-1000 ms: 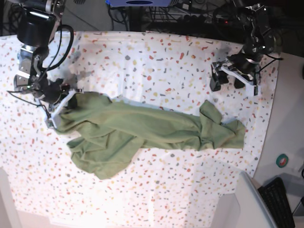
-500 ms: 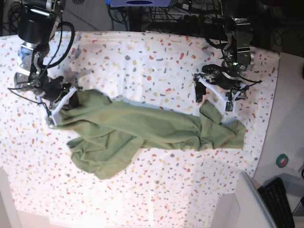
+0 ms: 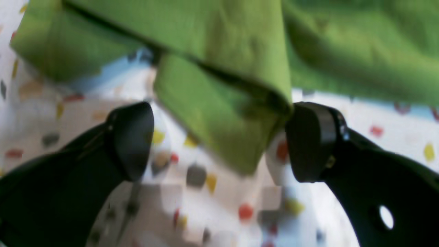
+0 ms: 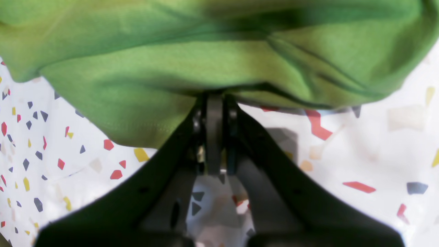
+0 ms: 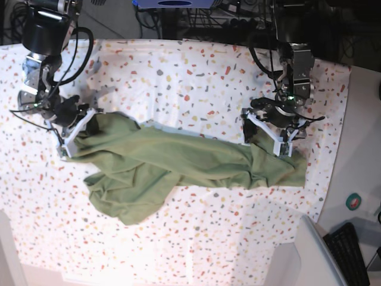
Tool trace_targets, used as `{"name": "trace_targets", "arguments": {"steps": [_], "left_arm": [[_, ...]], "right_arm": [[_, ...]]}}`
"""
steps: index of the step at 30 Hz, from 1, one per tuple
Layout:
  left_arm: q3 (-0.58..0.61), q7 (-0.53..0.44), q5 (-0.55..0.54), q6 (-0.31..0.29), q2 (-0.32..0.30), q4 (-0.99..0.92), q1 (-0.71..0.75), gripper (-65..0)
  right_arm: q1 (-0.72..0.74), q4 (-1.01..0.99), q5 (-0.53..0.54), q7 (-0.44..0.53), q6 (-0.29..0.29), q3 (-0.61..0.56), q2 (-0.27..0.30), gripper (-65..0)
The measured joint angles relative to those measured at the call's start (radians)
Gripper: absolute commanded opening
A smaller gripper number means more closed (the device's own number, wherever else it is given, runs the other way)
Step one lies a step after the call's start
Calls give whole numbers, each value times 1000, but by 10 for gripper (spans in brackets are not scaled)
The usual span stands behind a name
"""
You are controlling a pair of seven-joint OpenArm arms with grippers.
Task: Layout the t-shirt on the table in an organized manner, then fold the t-shirt properly
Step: 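Grasp the shirt edge with both grippers near each end, then lift the shirt with both grippers and lay it flat across the table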
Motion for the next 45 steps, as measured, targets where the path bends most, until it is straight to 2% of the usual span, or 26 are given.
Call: {"name": "trace_targets", "arguments": {"steps": [3,5,6,10,12,15,18,22,24,26,30,34,37,41,45], "left_arm": [[0,-6,-2,3,-4,-50,-37,-420],[-2,-13,-19,-1,-5,-53,-35,-611],[-3,-23,-23,-2,-3,-52,-28,-650],[-7,0,-20,0,4,17,21,-650],[-10,98,-42,-4,5,115,71,-650],[-60,385,-183,-5,6,303,137,-650],[-172,563,-359,-14,-19,485,174,-650],[-230,695,-542,-3,-113,623,149,-650],[-218,740,-610,-5,-134,636,124,-650],[-217,803,-662,-8,-130,628,79,-650],[-224,872,-703,-5,-130,620,-52,-650],[-211,917,-707,-5,-119,607,-187,-650],[-207,939,-705,-7,-100,521,-296,-650],[-94,937,-691,-5,-111,352,-459,-650],[50,848,-698,-2,-107,216,-628,-650]], "right_arm": [[0,0,0,-1,1,0,0,-650],[0,0,0,0,2,0,0,-650],[0,0,0,0,2,0,0,-650],[0,0,0,0,2,0,4,-650],[-8,8,-1,-1,2,-2,6,-650],[-79,119,-13,-53,3,-5,11,-650],[-157,277,-37,-187,7,0,13,-650],[-194,494,-32,-313,6,0,13,-650],[-185,565,-17,-330,6,-4,12,-650],[-163,600,-27,-389,8,-1,21,-650],[-48,615,-28,-463,11,66,24,-650],[94,616,-19,-485,12,66,83,-650],[180,594,-25,-509,13,68,111,-650],[351,437,-27,-503,17,66,156,-650],[534,278,-31,-477,11,67,206,-650]]}}
